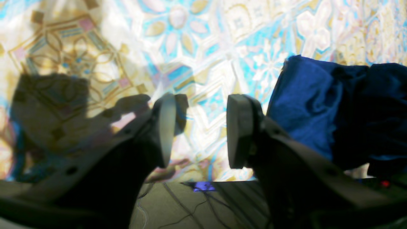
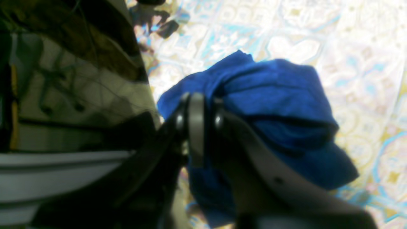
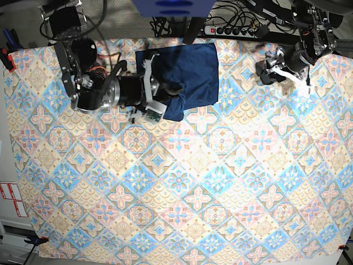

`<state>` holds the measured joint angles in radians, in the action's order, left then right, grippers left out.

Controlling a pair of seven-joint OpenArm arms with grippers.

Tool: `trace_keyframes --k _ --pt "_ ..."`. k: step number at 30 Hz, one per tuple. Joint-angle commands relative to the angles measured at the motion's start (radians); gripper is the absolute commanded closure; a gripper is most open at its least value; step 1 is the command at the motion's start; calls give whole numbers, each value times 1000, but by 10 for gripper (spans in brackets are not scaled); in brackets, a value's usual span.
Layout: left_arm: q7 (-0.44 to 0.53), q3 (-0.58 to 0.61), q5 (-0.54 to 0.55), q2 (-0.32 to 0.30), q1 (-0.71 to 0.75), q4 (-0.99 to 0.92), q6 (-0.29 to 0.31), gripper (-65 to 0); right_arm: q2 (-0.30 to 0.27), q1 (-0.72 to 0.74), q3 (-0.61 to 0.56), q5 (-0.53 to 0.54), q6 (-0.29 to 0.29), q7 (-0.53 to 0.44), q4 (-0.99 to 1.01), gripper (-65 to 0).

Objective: Fold the T-shirt properly
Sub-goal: 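Fold the grasped end with the right gripper over onto the bundle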

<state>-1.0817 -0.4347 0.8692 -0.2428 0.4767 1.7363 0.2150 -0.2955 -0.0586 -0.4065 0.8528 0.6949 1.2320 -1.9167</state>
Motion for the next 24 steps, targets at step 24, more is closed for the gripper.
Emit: trace_keyframes --k 24 --pt "13 90 12 -8 -51 15 -1 -253 -5 87 7 -93 3 -19 -14 -172"
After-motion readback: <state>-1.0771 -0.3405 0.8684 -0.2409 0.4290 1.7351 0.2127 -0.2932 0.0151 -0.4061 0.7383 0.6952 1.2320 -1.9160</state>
